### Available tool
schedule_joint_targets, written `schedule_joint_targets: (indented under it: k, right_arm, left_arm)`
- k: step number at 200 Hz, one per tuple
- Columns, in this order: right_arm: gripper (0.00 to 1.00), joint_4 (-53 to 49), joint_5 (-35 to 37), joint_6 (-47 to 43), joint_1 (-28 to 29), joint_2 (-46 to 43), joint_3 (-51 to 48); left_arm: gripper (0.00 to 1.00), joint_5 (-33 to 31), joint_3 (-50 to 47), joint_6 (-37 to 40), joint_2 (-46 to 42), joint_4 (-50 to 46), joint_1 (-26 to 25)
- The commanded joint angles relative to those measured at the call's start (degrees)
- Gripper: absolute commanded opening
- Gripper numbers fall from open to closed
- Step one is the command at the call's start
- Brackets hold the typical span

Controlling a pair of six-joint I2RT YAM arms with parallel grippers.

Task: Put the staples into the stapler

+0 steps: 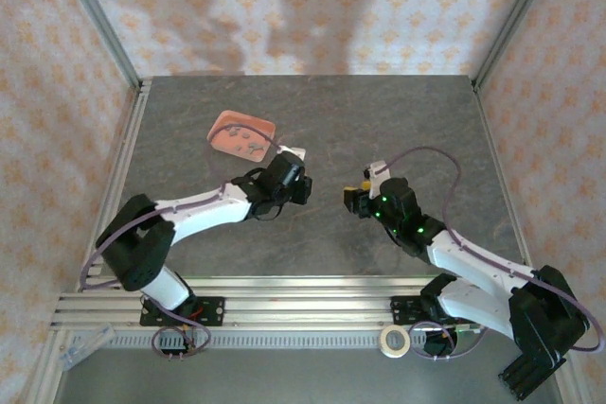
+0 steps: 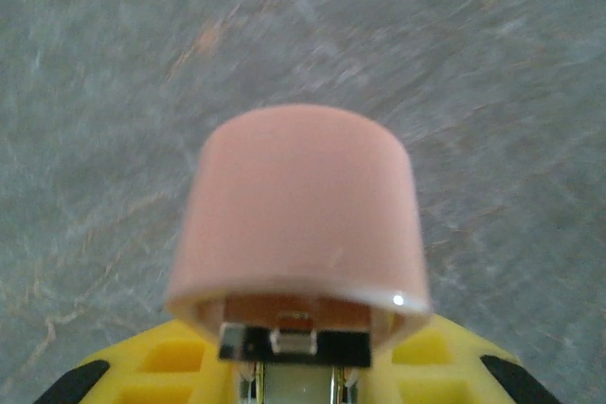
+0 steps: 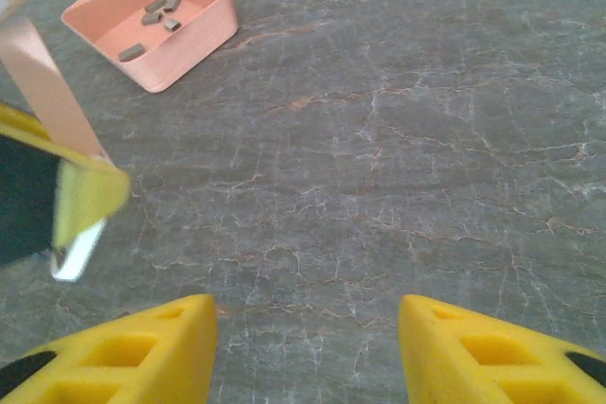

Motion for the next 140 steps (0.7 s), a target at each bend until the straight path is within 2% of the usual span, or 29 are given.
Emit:
schedule_joint_targets:
  k: [1, 41, 94, 140]
  right_arm:
    - [0.52, 1.4, 2.9, 3.0, 0.0, -1.4, -0.6]
    - [0.53, 0.2, 3.8, 4.7, 0.0, -0.8, -1.0]
    - [0.53, -1.5, 4.6, 4.7, 0.0, -1.3, -1.0]
    - [0.54, -2.8, 6.0, 5.0, 0.0, -1.2, -1.0]
  left_arm:
    - [0.19, -4.4, 2.9, -8.8, 3.7, -5.5, -0.9]
    - [0.23, -9.5, 5.9, -11.1, 8.8, -4.2, -1.8]
    - [0.25, -9.7, 10.8, -14.1, 14.7, -7.6, -1.8]
    - [0.31, -9.1, 11.7, -14.7, 16.4, -7.5, -1.9]
